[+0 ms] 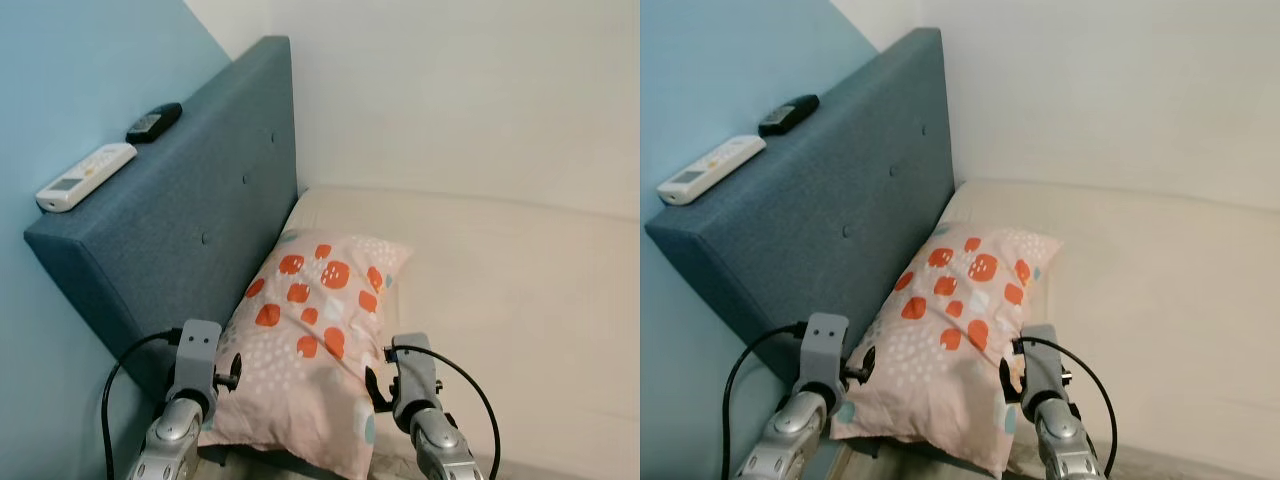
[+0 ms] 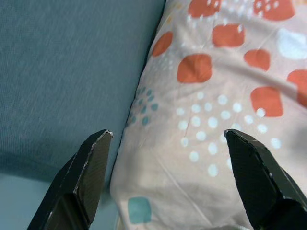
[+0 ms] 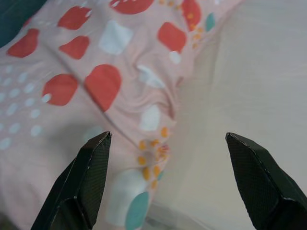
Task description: Clean up the room
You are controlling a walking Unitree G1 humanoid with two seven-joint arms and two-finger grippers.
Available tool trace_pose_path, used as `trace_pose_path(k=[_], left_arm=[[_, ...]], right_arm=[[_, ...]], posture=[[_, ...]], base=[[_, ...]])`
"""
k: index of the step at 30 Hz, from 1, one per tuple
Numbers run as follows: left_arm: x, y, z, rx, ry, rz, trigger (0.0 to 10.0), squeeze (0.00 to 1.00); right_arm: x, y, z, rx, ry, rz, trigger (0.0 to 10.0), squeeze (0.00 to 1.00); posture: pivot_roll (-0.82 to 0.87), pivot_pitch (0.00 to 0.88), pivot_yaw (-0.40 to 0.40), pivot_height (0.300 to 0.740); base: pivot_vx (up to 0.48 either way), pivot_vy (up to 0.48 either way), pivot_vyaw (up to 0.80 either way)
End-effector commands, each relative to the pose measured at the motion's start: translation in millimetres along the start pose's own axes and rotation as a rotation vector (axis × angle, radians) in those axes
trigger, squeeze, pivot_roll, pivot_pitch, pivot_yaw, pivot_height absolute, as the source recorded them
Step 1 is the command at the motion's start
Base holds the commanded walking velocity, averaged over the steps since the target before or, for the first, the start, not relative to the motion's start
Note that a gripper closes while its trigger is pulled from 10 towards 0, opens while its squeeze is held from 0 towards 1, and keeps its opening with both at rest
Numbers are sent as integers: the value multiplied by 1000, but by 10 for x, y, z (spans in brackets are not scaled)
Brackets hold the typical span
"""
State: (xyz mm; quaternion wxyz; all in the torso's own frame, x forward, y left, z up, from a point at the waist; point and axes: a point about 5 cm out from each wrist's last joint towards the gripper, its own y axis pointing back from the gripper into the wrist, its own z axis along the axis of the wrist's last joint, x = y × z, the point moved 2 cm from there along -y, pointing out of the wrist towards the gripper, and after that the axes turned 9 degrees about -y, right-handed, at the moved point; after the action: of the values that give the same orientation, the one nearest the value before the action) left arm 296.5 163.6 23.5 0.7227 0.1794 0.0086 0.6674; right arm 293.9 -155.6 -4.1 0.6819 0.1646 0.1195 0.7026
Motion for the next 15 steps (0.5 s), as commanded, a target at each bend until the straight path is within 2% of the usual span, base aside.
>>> trace_pose_path(k=[1, 15], left_arm=[[-38, 5, -28, 5, -12, -18, 10000, 0], [-106, -22, 3, -11, 1, -39, 10000, 0]], right_arm=[[4, -1, -24, 2, -1, -2, 10000, 0], [-54, -1, -45, 11, -3, -21, 10000, 0]], posture=[[-17, 67, 6, 729], [-23, 57, 6, 729]], base=[[0, 0, 0], [0, 0, 0]])
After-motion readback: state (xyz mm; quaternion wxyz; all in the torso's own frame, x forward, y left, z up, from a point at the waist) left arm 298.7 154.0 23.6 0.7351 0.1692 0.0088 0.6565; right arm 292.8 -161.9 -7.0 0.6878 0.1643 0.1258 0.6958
